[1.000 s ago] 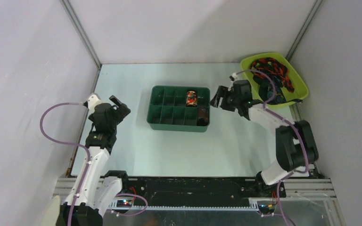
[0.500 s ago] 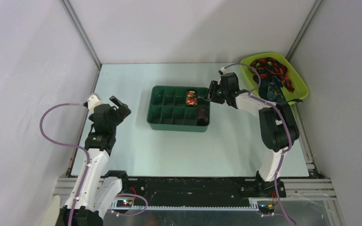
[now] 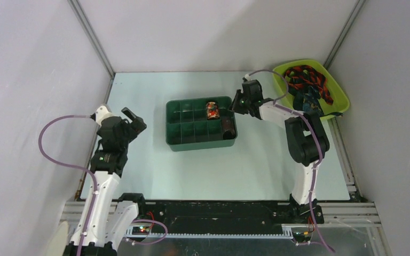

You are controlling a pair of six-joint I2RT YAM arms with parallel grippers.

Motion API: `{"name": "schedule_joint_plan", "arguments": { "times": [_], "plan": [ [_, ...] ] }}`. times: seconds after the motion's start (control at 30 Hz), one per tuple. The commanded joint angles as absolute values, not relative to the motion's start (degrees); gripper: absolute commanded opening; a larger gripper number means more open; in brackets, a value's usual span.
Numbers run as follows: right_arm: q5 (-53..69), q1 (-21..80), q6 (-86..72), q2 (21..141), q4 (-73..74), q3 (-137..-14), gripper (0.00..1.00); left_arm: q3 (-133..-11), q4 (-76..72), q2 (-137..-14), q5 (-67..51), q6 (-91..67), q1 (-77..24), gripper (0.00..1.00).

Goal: Roll the ties
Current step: Move the storage box to the corner of the board.

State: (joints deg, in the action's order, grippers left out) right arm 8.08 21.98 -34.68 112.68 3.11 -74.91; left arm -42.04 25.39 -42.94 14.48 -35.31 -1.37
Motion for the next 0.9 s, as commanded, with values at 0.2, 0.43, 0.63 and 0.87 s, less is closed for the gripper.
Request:
{"name": "schedule_joint_plan", "arguments": {
  "times": [0.2,0.43,0.63,0.87],
  "plan": [
    [-1.5,27.1,-42.7,124.8,3.4,-97.9,0.09,-48.5,32.9,-40.1,15.6,-33.1,-1.5,1.0],
    [-8.5,29.3,-47.0,134.7,5.9,-114.2,0.09,-48.4,32.9,-39.2,14.6,-33.4,-1.5,1.0],
    [-12.0,30.3,-47.1,143.5,4.1,-126.5,0.09,-47.3,32.5,-38.5,13.0,-32.7,-1.5,1.0],
    [-12.2,31.1,-46.5,151.6,1.7,-138.3,0.14,-47.0,33.3,-37.7,13.3,-32.5,-1.3,1.0]
  ]
}}
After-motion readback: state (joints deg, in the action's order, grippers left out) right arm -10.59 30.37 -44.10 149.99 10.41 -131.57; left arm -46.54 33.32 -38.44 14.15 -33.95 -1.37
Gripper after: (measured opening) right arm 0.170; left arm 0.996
